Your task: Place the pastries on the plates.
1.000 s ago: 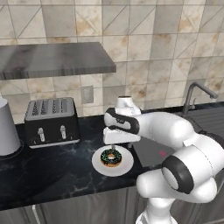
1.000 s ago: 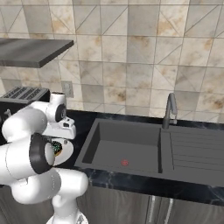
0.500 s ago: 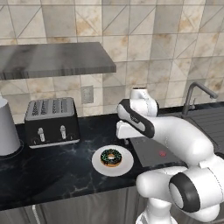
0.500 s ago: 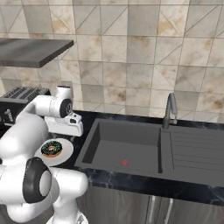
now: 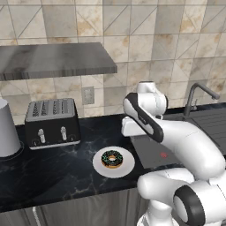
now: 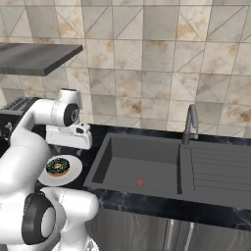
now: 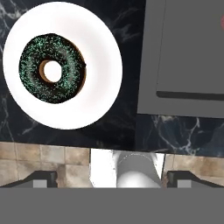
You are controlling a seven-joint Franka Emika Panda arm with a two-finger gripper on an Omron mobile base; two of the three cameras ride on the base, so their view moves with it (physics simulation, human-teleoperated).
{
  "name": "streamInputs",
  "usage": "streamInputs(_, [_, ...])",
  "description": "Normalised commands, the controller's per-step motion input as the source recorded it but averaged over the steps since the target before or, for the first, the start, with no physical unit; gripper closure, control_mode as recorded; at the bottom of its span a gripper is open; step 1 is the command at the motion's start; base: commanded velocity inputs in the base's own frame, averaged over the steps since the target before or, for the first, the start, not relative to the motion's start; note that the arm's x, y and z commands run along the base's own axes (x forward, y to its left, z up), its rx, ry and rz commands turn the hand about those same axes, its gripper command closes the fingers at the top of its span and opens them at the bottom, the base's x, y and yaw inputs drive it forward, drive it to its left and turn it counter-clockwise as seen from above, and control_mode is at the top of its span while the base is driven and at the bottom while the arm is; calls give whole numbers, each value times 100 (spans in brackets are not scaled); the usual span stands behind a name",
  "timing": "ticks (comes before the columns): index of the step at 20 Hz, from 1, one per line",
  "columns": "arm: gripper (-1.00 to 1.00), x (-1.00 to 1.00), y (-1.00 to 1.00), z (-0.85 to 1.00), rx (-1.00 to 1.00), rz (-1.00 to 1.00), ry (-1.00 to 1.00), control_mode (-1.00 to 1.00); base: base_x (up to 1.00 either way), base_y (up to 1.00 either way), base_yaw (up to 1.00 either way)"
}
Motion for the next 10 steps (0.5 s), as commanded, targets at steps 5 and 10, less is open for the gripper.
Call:
streamInputs(5, [-100,-39,-17,5,0,0,0,-100,0,0,0])
streamInputs(10, [-100,0,0,0,0,0,0,100,-78,-63,-3])
